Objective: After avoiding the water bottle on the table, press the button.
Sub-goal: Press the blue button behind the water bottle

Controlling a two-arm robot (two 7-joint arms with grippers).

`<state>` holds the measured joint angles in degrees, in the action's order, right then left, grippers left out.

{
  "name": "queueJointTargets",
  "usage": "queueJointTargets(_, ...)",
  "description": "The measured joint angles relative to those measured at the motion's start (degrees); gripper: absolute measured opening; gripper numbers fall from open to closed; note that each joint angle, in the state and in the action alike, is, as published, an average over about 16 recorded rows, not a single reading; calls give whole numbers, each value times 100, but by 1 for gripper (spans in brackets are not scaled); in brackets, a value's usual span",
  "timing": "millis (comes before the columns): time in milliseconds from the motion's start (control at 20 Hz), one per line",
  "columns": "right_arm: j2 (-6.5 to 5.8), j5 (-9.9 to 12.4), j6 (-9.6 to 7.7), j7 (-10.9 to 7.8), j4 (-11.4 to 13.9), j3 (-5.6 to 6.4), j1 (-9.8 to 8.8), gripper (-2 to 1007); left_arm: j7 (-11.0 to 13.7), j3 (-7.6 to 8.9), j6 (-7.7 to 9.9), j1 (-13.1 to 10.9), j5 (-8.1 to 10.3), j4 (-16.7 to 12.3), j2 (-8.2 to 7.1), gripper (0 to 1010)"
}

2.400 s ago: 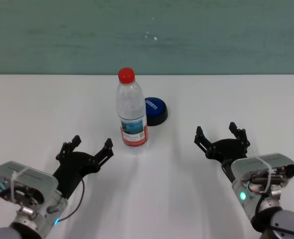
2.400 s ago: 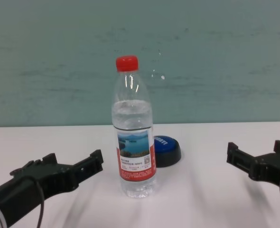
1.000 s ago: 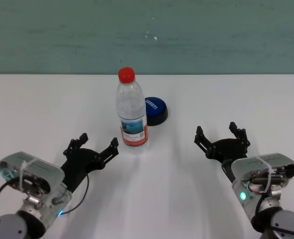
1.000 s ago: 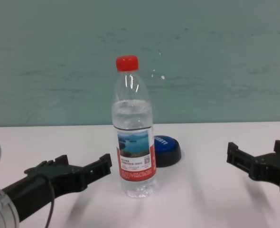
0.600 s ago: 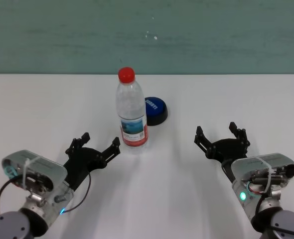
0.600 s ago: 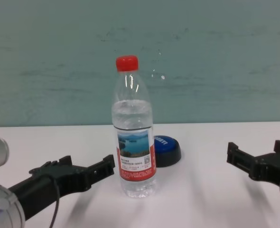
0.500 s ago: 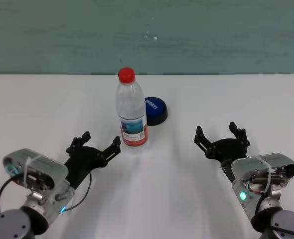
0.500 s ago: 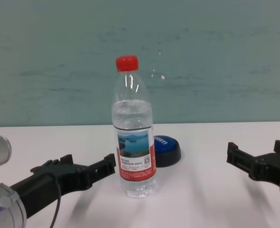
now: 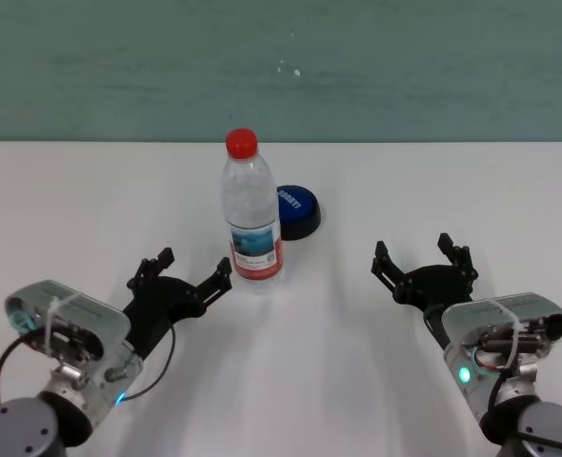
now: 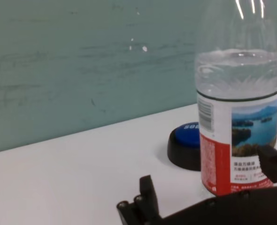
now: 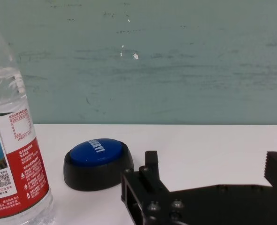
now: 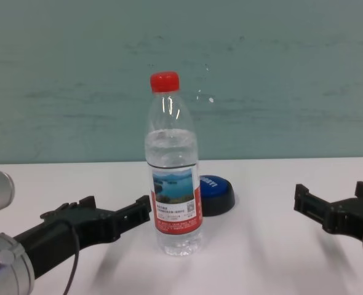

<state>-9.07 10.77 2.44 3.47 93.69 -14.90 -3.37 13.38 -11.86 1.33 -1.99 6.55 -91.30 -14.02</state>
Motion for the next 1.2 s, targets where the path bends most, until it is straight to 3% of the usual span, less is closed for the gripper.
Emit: queueJointTargets(1200,0,0,0,0,0,0,0,1003,0,1,-27,-60,41,-53,-25,1004)
